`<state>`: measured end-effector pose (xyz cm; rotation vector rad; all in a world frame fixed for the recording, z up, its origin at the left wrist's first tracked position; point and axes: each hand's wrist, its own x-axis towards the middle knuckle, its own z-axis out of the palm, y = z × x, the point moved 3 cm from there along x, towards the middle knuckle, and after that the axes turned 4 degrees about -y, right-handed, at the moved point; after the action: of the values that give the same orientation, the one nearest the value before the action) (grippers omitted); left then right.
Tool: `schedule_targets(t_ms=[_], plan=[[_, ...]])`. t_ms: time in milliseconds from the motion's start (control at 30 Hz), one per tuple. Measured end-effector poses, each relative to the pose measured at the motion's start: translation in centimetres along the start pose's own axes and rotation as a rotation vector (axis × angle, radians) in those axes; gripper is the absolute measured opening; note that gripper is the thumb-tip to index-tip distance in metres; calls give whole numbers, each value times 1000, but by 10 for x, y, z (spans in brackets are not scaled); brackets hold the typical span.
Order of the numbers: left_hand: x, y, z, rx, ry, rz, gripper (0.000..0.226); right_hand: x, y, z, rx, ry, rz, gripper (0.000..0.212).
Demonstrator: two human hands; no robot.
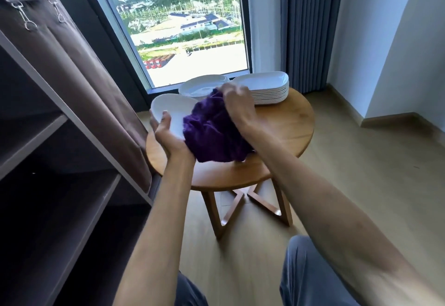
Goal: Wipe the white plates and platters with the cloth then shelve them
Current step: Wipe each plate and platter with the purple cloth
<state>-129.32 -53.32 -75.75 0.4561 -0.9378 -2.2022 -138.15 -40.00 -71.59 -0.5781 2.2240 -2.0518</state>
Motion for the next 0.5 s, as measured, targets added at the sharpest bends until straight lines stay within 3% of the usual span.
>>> schedule_targets(t_ms=[100,233,367,500], plan=[[8,21,-19,95,171,119,52,18,3,-29,-44,100,99,15],[14,40,-31,59,205,158,52,36,3,-52,-258,266,61,12],[12,46,-32,-1,204,150,39,44,3,-63,-292,367,56,30],[9,31,-18,-30,185,37,51,33,3,-44,-12,180,109,30]])
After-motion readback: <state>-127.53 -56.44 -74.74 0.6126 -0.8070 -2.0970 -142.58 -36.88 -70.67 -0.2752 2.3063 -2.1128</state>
